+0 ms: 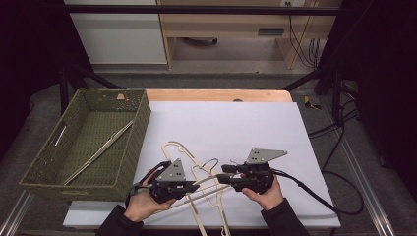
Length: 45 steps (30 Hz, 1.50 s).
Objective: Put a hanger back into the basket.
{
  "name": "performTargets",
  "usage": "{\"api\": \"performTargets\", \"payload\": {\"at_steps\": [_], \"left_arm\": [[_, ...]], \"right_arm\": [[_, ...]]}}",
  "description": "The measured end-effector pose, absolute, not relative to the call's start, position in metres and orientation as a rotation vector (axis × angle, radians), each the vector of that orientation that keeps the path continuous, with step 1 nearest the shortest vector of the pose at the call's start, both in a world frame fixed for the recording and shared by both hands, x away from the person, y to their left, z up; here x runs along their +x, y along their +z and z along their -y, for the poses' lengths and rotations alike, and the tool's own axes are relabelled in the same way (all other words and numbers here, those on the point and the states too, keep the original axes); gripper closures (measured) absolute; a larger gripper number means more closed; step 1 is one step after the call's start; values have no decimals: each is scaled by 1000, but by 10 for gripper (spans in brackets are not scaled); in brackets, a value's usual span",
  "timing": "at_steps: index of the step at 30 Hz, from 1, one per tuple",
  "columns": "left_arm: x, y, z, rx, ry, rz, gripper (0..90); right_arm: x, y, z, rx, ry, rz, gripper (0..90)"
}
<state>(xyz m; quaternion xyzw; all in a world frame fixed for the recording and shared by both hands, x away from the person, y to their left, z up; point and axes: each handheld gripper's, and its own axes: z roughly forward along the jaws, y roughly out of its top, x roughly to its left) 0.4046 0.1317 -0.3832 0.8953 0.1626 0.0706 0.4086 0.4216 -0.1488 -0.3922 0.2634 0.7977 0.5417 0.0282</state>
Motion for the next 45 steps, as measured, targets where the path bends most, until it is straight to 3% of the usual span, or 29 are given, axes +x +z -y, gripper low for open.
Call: {"api": "performTargets", "payload": {"at_steps": [14, 19, 27, 45], "left_arm": [[399, -364, -161, 2118, 324, -558, 866], [394, -353, -172, 2053, 362, -576, 866], [389, -334, -188, 1991, 422, -603, 866], [401, -249, -237, 1912, 547, -579, 866]], "right_arm": [[419, -380, 206, 976, 1684, -2107, 170], [423, -385, 218, 1056, 1567, -2068, 68], [425, -388, 227, 1104, 1542, -2035, 56], [424, -386, 231, 1111, 1527, -2007, 35]]}}
